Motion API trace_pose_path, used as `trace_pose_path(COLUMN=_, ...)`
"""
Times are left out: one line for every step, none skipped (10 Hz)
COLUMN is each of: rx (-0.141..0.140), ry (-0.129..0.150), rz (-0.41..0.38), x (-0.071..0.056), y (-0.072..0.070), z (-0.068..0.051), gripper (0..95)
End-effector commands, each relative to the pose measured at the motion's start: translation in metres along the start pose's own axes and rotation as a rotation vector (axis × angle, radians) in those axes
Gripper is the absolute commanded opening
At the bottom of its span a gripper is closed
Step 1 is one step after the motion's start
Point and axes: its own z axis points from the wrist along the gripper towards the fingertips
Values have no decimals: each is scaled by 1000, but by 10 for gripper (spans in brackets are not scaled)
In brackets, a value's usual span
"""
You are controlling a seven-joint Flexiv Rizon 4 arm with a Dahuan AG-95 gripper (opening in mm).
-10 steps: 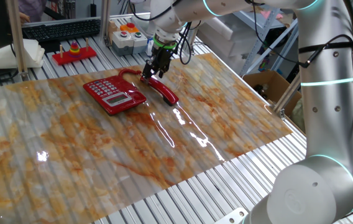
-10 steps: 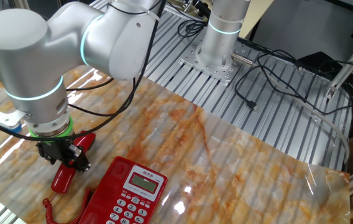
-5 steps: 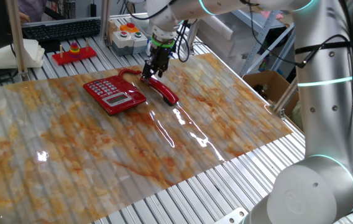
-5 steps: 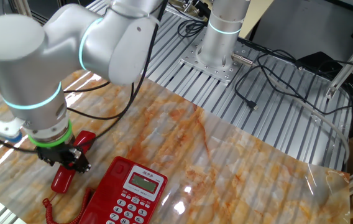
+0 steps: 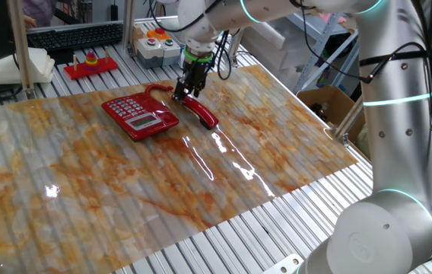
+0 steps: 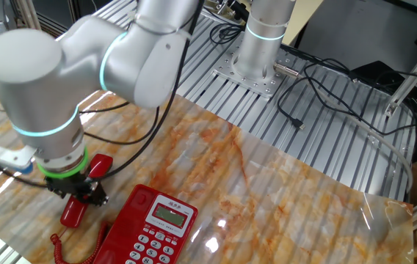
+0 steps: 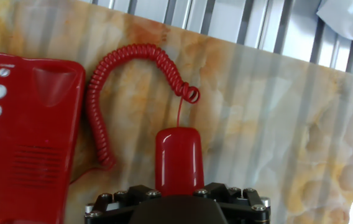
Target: Place the handset of the telephone on the corresponding phone cradle
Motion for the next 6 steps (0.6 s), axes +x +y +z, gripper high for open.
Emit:
trace_pose_path(rx=-4, ry=-2, rz=0, x=-1, y=-1, z=10, gripper=760)
trace_pose_path(rx=-5, ry=-3, rz=0, x=-1, y=-2, z=15, gripper=760)
trace_pose_path(rx=-8, ry=-5, rz=0, x=-1, y=-2, z=16, gripper=570)
trace_pose_path(rx=-10, ry=6, rz=0, x=-1, y=-2, z=14, gripper=0)
trace_pose_path(rx=-13, ry=8, rz=0, x=0, y=-2, z=15, gripper=0)
trace_pose_path(rx=-11, ry=9, rz=0, x=0, y=-2, z=15, gripper=0)
